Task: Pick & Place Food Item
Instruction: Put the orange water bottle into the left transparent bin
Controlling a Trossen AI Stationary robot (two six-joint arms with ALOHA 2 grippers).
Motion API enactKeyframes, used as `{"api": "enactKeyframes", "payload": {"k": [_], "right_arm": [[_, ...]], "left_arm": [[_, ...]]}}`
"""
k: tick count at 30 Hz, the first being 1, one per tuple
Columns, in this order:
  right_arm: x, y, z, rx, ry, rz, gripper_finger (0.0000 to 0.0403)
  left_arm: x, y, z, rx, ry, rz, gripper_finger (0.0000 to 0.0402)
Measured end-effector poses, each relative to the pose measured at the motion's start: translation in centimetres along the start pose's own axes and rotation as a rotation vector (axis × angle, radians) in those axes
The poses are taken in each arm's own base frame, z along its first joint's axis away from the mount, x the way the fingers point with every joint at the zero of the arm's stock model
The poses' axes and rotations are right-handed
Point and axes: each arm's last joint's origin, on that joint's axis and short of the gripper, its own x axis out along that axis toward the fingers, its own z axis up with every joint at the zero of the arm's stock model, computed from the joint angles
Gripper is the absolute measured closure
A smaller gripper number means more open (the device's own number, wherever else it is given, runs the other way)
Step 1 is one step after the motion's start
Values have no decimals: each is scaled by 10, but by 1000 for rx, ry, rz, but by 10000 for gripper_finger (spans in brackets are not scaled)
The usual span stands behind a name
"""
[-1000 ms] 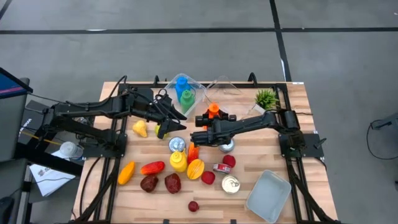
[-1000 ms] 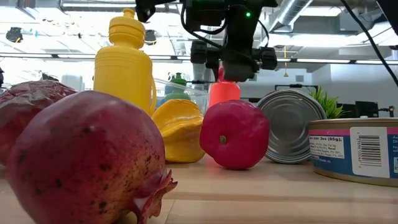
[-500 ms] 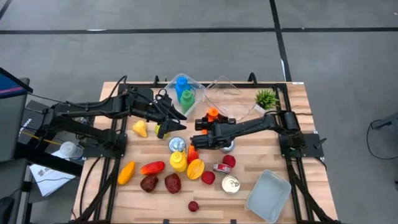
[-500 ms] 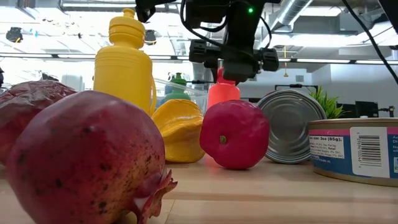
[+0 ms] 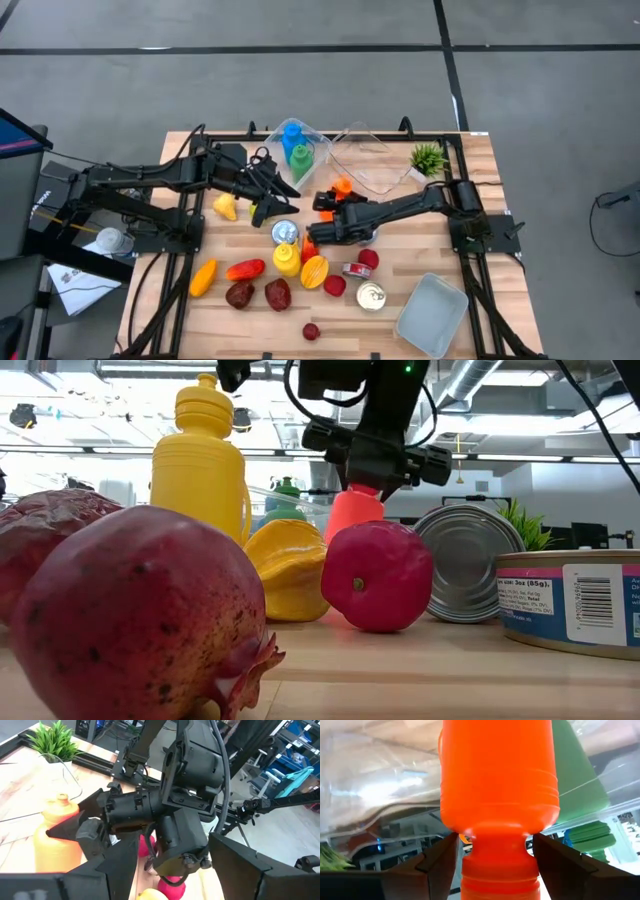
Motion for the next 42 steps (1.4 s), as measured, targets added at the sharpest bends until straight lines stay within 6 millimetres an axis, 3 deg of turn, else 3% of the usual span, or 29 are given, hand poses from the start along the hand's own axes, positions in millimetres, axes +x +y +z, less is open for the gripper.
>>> {"api": "enactKeyframes", "payload": {"k": [18,27,42], "right_arm": [[-5,10,-3,-95,-23,70,184],[0,7,-12,-154,199,-4,187],[9,6,-16,-199,210,25,192]], "left_arm": [[0,-1,0,1,2,-4,170],[0,-1,0,2,2,-3,170],[0,-1,0,4,2,-3,170]]}}
